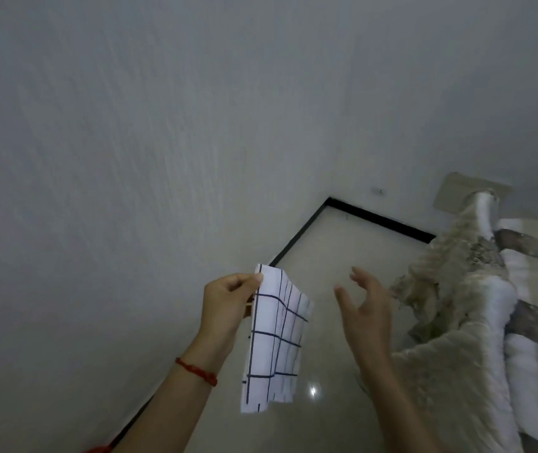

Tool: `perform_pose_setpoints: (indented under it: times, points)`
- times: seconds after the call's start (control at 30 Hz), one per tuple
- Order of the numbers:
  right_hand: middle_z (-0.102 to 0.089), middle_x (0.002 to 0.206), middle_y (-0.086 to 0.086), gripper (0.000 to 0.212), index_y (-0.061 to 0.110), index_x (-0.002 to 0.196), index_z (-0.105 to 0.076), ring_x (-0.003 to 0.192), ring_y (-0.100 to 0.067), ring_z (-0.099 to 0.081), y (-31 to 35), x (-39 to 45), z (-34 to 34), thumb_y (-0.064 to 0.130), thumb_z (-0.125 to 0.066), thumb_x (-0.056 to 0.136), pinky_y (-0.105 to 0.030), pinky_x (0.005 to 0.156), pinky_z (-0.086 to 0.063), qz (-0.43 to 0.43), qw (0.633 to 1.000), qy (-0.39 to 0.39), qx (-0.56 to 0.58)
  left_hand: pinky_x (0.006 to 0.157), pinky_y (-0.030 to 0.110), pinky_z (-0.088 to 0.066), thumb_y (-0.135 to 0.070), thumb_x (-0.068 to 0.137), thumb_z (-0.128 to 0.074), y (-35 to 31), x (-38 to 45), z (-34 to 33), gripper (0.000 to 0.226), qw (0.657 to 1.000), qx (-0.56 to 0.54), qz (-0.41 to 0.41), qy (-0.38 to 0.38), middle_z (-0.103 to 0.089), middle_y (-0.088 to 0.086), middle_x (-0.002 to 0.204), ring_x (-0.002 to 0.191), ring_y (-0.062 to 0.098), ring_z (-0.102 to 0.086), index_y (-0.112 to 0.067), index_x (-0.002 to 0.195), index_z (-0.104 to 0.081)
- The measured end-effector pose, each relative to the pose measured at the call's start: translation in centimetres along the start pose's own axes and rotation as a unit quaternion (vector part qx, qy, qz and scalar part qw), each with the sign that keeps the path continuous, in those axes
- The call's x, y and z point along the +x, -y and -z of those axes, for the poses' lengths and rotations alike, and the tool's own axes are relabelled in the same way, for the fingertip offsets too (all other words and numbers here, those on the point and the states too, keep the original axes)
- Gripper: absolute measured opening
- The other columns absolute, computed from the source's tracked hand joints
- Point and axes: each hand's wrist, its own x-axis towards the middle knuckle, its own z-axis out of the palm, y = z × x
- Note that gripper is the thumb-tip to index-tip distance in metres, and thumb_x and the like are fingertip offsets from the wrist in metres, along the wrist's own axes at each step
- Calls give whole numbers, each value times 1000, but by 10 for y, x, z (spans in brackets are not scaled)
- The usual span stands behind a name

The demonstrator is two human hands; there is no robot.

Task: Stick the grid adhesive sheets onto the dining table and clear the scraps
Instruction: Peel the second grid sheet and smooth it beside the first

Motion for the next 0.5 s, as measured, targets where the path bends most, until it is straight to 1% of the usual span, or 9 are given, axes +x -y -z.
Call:
perform_pose_setpoints:
  times: [0.03,0.07,0.1,0.13,0.2,0.23,0.3,0.37,0.5]
  points:
    - [-59,99,21,21,34,104,-59,94,9,-52,11,-3,-5,26,-62,85,-12,86,-41,33,999,23,21,48,21,-52,-13,82,-66,-2,7,-5,20,1000,1,4,17,-70,-1,57,53,11,-63,-14,62,-71]
    - [-63,87,22,17,40,91,-59,86,10,-56,21,-6,-11,25,-63,84,-5,76,-41,52,996,58,45,49,22,-51,-14,81,-67,-3,13,-11,19,999,3,6,32,-69,-1,58,54,12,-63,-13,62,-71]
    - [-66,81,21,17,41,82,-60,81,9,-59,30,-8,-17,25,-64,83,-3,69,-43,61,992,86,65,51,24,-52,-14,80,-68,-4,18,-16,17,999,8,6,43,-69,1,60,57,14,-63,-12,63,-70]
    - [-67,79,19,18,41,78,-61,79,7,-61,37,-10,-23,24,-66,81,-4,66,-44,65,990,102,77,55,27,-53,-15,80,-68,-5,23,-21,15,998,13,2,53,-70,5,64,61,17,-64,-11,65,-70]
    - [-67,78,17,17,40,77,-61,77,4,-62,48,-10,-32,25,-68,80,-7,64,-47,60,989,106,89,63,34,-56,-16,80,-68,-6,30,-29,14,998,12,-7,69,-70,10,70,69,23,-67,-12,66,-70]
    - [-67,78,17,17,40,78,-61,77,3,-63,51,-9,-35,25,-69,80,-8,63,-48,53,988,103,98,64,35,-57,-16,79,-68,-6,34,-31,15,997,6,-10,76,-70,10,70,70,23,-68,-15,64,-70]
    - [-67,78,16,15,39,80,-61,76,1,-63,53,-6,-38,27,-70,79,-11,64,-50,40,988,94,114,59,29,-57,-14,78,-69,-8,40,-32,17,995,-13,-5,96,-71,4,66,68,20,-70,-17,62,-71]
    - [-68,79,15,13,37,83,-62,77,0,-63,54,-4,-39,29,-70,78,-13,66,-52,33,989,92,112,56,24,-55,-10,78,-69,-9,44,-32,17,992,-39,7,117,-71,3,63,65,19,-71,-15,62,-73]
    - [-71,81,14,13,35,86,-66,79,1,-66,55,3,-38,25,-70,79,-15,71,-53,9,988,86,128,56,17,-54,-8,81,-65,-9,50,-36,22,988,-45,-2,146,-74,1,67,65,12,-71,-18,65,-75]
